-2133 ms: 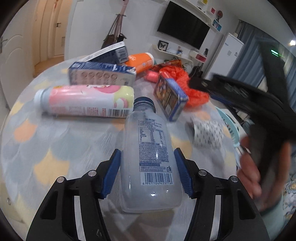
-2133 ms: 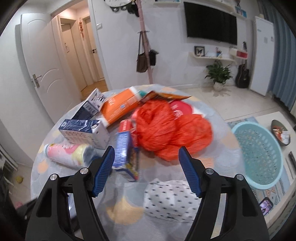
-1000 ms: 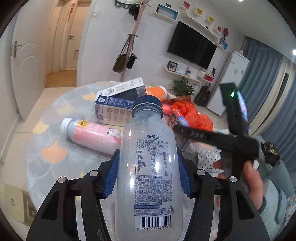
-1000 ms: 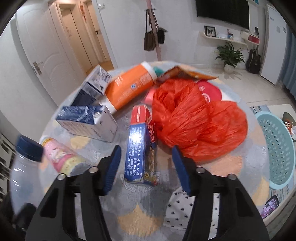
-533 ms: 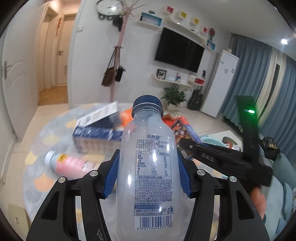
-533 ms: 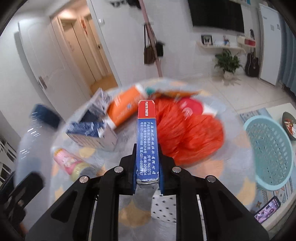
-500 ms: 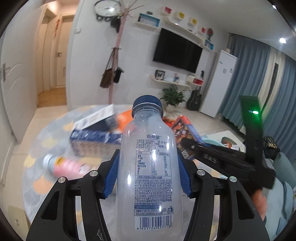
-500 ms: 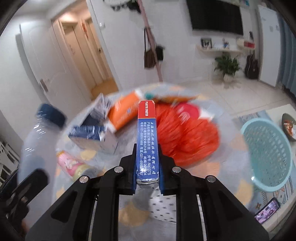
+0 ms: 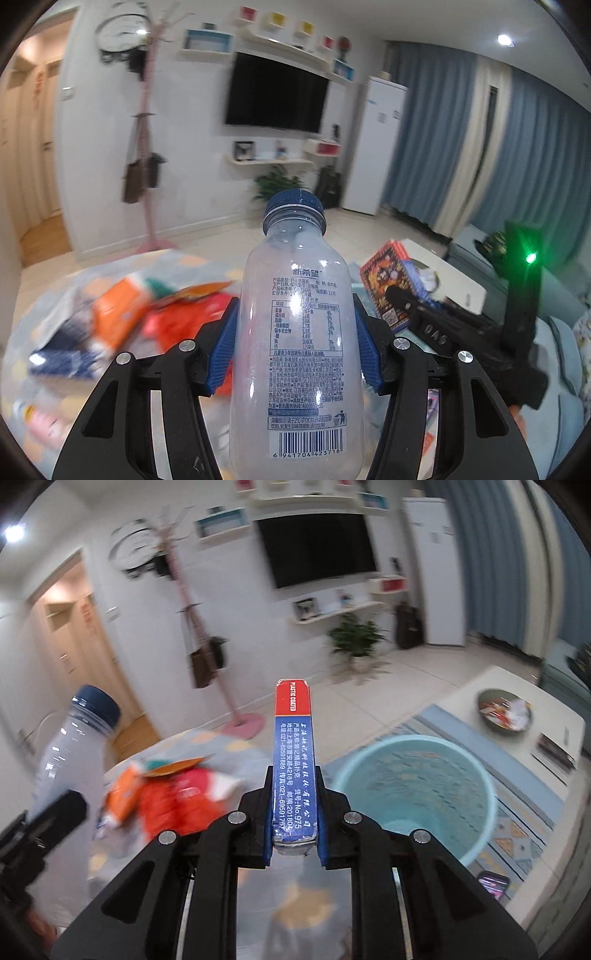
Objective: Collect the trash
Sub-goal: 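Carry the bottle and box over the blue basket and open both grippers, then grasp the pink drink bottle with the left gripper while the right grasps the heart-print tissue pack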
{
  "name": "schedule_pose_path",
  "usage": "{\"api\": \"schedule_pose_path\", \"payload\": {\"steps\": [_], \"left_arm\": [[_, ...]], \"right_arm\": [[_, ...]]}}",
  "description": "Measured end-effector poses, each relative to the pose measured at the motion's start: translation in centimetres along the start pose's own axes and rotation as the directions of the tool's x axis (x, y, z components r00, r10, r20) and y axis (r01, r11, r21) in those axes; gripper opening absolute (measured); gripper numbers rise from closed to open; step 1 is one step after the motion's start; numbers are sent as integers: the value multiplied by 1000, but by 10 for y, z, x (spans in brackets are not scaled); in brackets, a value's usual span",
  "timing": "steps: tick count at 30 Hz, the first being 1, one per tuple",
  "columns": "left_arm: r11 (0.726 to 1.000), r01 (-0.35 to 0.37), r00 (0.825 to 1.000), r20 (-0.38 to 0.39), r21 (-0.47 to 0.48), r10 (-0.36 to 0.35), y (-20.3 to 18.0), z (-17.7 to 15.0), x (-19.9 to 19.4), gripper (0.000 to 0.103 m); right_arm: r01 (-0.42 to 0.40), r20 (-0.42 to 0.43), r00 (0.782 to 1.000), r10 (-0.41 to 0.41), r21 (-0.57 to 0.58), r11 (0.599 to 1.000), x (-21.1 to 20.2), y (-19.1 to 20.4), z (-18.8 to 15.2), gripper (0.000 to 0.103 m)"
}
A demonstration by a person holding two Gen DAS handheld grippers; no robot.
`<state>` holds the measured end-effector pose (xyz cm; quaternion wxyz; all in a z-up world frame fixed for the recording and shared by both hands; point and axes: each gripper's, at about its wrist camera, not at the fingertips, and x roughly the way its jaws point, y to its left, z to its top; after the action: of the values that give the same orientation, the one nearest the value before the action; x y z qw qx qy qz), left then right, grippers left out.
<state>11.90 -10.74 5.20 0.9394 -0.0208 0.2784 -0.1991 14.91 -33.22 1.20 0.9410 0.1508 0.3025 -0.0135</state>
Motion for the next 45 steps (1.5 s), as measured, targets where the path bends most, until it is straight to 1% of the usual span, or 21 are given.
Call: {"api": "schedule_pose_path", "payload": {"steps": [3, 5, 8, 9, 10, 13, 15, 16, 19, 20, 22, 23, 25, 26, 28, 29, 30, 33, 38, 42, 45], "left_arm": [[998, 60, 997, -51, 1, -59, -15, 11, 38, 55], [994, 106, 990, -97, -12, -106, -22, 15, 69, 55], [985, 164, 970, -174, -51, -170, -29, 17, 114, 55], [980, 187, 958, -209, -70, -198, -30, 16, 133, 55], [977, 197, 950, -230, -86, -212, -32, 14, 147, 55], [971, 215, 930, -282, -108, -237, -38, 8, 182, 55], [969, 218, 923, -299, -115, -243, -41, 3, 197, 55], [969, 220, 922, -302, -111, -244, -43, 2, 206, 55], [974, 207, 924, -310, -92, -225, -46, -3, 216, 57], [976, 200, 926, -308, -89, -218, -45, -4, 217, 66], [977, 189, 937, -279, -97, -209, -45, -4, 210, 78], [976, 190, 942, -261, -105, -211, -42, -3, 206, 80], [973, 202, 945, -239, -113, -224, -40, -1, 192, 81], [974, 197, 948, -231, -110, -218, -38, 1, 186, 81], [976, 193, 955, -207, -104, -211, -36, 3, 173, 81], [976, 190, 959, -192, -105, -208, -32, 4, 163, 81], [976, 189, 962, -179, -107, -206, -28, 4, 153, 81], [977, 181, 971, -140, -112, -196, -22, 4, 126, 82], [986, 134, 989, -47, -101, -139, -5, 3, 62, 87], [993, 70, 998, 10, -98, -69, 10, -1, 15, 88], [991, 16, 999, 42, -131, -11, 30, -8, -18, 88]], "right_arm": [[79, -27, 997, -77, 54, 995, 18, -36, 0, 15], [115, -56, 992, -111, 82, 990, 31, -54, -5, 15], [168, -107, 982, -156, 117, 979, 50, -82, -13, 15], [184, -129, 977, -168, 126, 975, 58, -90, -16, 15], [196, -149, 973, -176, 133, 971, 65, -97, -19, 15], [211, -200, 964, -178, 159, 964, 85, -115, -23, 15], [226, -230, 955, -184, 169, 959, 95, -124, -27, 15], [229, -242, 953, -185, 170, 958, 100, -127, -27, 15], [242, -273, 943, -190, 173, 955, 111, -130, -30, 16], [243, -279, 942, -189, 175, 954, 114, -132, -31, 16], [249, -294, 937, -189, 181, 952, 117, -132, -34, 20], [245, -297, 937, -184, 184, 952, 117, -130, -33, 23], [254, -298, 935, -191, 187, 949, 115, -130, -34, 28], [253, -295, 936, -191, 188, 949, 114, -129, -35, 30], [240, -282, 942, -181, 192, 951, 106, -123, -34, 37], [237, -264, 947, -184, 186, 954, 99, -118, -33, 48], [234, -250, 950, -186, 178, 956, 94, -113, -32, 55], [229, -196, 960, -201, 133, 964, 73, -90, -27, 55], [173, -97, 981, -166, 70, 982, 31, -49, -17, 56], [108, -16, 994, -108, -8, 994, -4, -8, -14, 61], [40, 21, 999, -39, -77, 996, -24, 26, -19, 62]]}}
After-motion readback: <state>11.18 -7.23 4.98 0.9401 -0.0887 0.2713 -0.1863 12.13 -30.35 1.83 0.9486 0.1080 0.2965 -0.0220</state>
